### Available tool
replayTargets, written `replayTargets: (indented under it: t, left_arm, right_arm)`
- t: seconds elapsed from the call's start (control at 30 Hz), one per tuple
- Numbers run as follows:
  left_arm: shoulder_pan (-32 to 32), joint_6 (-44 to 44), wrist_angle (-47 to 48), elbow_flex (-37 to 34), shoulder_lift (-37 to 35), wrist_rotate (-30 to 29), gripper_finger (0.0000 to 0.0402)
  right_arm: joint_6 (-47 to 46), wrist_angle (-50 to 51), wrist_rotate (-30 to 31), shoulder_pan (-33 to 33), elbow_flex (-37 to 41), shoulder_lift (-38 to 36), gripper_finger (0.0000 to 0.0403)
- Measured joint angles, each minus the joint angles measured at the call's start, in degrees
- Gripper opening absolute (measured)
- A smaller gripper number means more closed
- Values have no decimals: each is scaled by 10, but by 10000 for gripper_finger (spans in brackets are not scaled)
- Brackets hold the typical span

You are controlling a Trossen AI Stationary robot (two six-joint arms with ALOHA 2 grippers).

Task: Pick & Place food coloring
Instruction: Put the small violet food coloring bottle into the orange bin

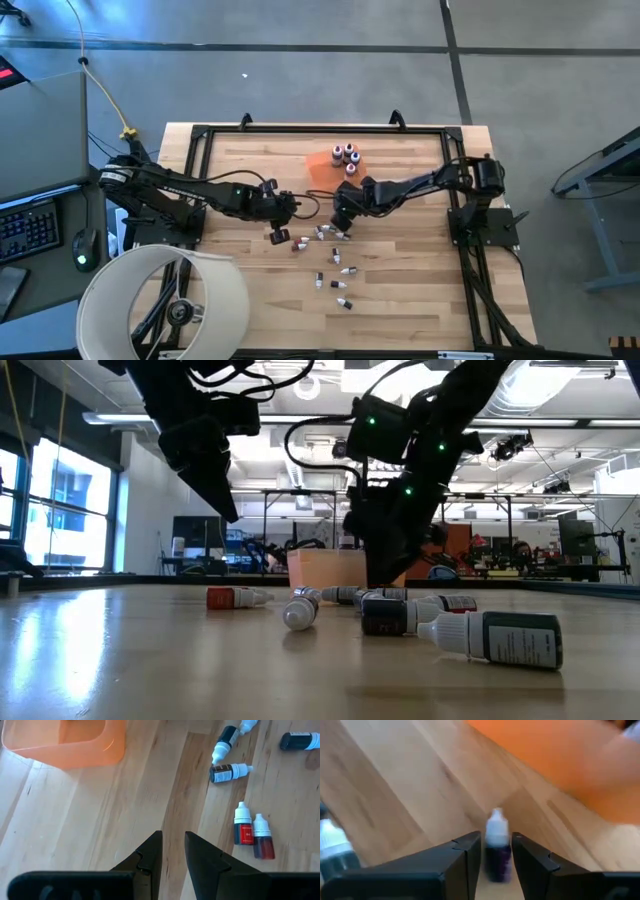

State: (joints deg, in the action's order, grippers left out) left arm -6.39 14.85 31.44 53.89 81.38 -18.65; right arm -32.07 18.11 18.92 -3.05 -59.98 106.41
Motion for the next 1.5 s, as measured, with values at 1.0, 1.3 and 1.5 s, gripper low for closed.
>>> replayTargets:
  t: [1.0,1.3,1.5]
  left_arm:
    - [0,0,1,1,0,1,80]
    - [0,0,0,1,0,1,80]
    - [0,1,-1,1,0,1,80]
  right_arm:
    - [227,47,-59,-28,-4,28,116]
    - [228,15,-110,-34,-4,16,58]
    - [244,9,-119,-33,-37,-15,59]
